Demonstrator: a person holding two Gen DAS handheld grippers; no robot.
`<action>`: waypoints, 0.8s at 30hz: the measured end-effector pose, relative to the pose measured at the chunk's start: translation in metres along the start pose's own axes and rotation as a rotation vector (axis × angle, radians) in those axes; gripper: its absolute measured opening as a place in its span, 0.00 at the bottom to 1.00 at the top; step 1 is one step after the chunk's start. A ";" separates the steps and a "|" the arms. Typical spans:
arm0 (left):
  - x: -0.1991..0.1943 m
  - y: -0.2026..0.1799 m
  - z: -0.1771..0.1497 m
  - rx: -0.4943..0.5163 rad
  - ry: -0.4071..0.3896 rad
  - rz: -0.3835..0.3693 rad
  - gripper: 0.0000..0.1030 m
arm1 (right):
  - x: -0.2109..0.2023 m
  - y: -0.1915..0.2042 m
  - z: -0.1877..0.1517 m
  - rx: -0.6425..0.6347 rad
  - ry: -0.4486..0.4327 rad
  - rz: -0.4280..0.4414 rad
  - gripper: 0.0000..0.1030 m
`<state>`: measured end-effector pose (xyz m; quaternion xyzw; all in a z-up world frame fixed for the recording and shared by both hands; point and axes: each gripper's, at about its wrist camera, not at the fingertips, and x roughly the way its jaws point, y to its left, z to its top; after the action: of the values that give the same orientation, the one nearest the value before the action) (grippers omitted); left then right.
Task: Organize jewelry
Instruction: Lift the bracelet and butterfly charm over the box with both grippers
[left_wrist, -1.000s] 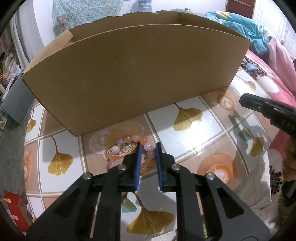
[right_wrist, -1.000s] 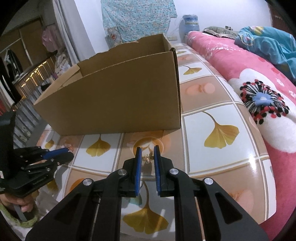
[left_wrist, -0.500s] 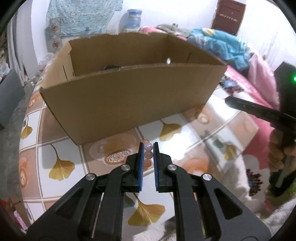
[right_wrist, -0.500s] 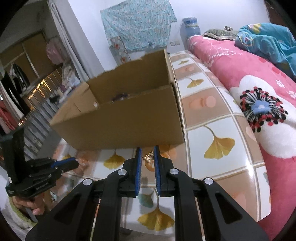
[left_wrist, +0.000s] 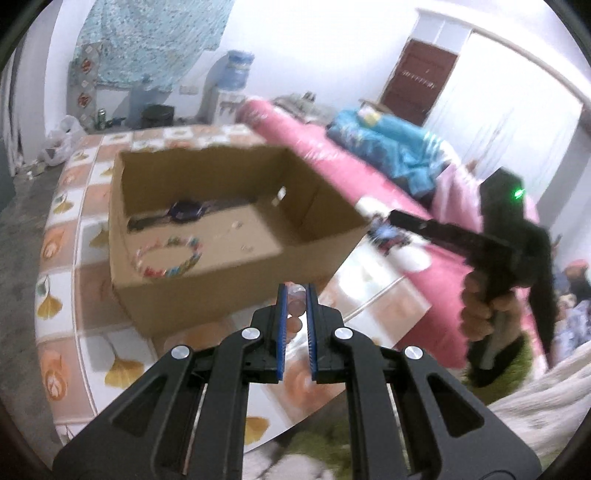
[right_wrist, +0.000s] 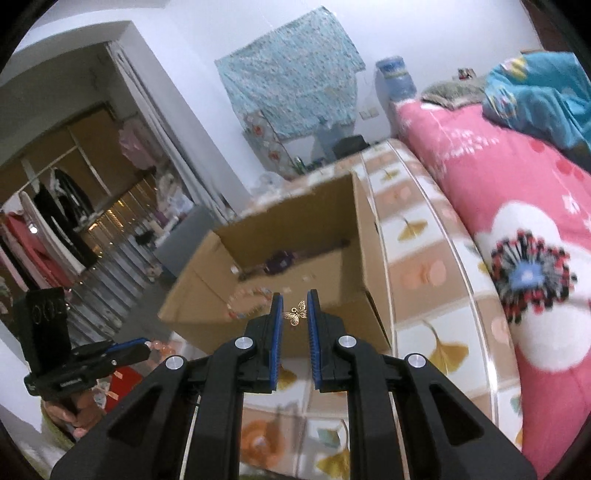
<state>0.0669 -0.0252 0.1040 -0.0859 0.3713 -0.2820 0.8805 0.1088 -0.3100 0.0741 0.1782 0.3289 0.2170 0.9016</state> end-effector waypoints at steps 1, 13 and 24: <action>-0.004 -0.002 0.010 -0.003 -0.014 -0.024 0.08 | -0.001 0.003 0.009 -0.010 -0.014 0.010 0.13; 0.072 0.026 0.088 -0.050 0.099 0.010 0.08 | 0.023 0.004 0.057 -0.046 -0.050 0.059 0.13; 0.204 0.036 0.134 -0.094 0.425 -0.035 0.08 | 0.030 -0.030 0.072 -0.008 -0.071 0.068 0.13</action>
<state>0.2919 -0.1176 0.0627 -0.0721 0.5596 -0.2916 0.7724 0.1862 -0.3333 0.0962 0.1931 0.2895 0.2424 0.9056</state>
